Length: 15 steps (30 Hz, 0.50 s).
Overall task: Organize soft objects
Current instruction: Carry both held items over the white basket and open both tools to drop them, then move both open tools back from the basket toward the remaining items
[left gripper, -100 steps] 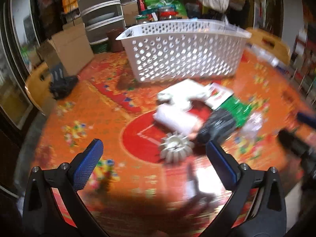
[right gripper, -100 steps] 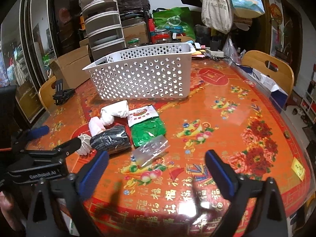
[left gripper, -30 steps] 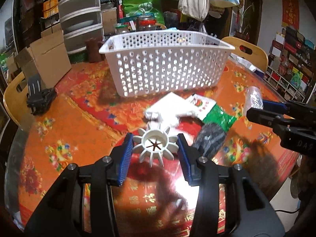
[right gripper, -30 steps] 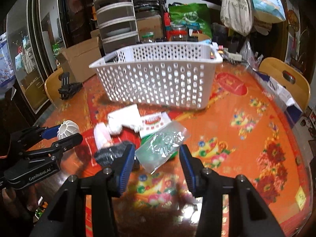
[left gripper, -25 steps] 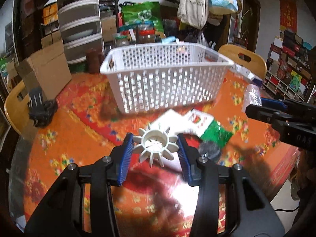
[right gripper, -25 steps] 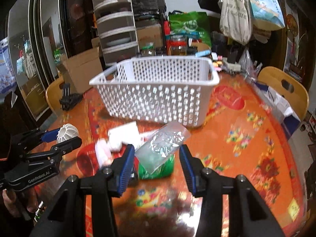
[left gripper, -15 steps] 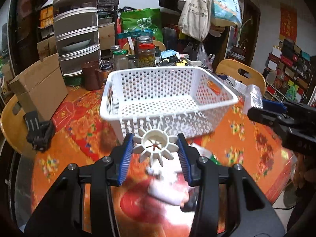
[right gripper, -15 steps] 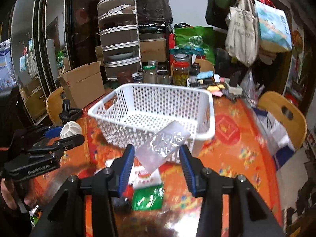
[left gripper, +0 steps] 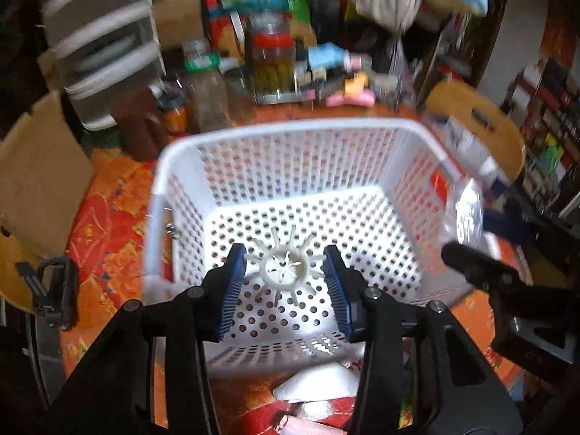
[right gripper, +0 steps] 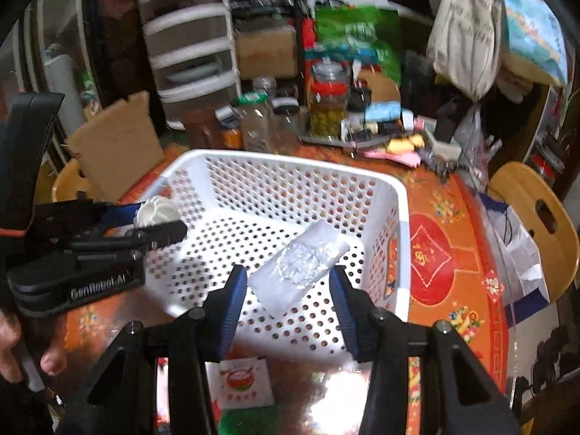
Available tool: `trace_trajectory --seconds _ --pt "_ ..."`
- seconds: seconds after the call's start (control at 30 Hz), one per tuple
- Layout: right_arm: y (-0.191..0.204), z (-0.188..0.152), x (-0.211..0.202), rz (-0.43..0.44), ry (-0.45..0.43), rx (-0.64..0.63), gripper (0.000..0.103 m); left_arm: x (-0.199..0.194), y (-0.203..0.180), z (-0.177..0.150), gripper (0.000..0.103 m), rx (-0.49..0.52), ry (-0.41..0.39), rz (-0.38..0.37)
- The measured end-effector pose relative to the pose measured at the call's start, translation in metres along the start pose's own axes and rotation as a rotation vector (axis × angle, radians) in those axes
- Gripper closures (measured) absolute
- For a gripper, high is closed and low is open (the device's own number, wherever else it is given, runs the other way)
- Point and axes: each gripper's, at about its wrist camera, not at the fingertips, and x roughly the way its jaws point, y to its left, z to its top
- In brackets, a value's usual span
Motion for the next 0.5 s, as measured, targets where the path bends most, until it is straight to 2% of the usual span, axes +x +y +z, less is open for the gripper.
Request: trace_trajectory --seconds 0.13,0.4,0.43,0.5 --pt "-0.011 0.010 0.037 -0.022 0.086 0.023 0.057 0.035 -0.002 0.009 0.062 0.002 0.079 0.053" --pt "-0.007 0.009 0.077 -0.060 0.180 -0.025 0.057 0.063 0.009 0.012 0.061 -0.034 0.123 0.077" --pt "-0.007 0.009 0.079 -0.054 0.186 -0.028 0.056 0.064 0.011 0.011 0.058 -0.037 0.122 0.076" --pt "-0.006 0.009 0.078 -0.049 0.178 -0.023 0.056 0.060 0.014 0.009 0.041 -0.046 0.108 0.073"
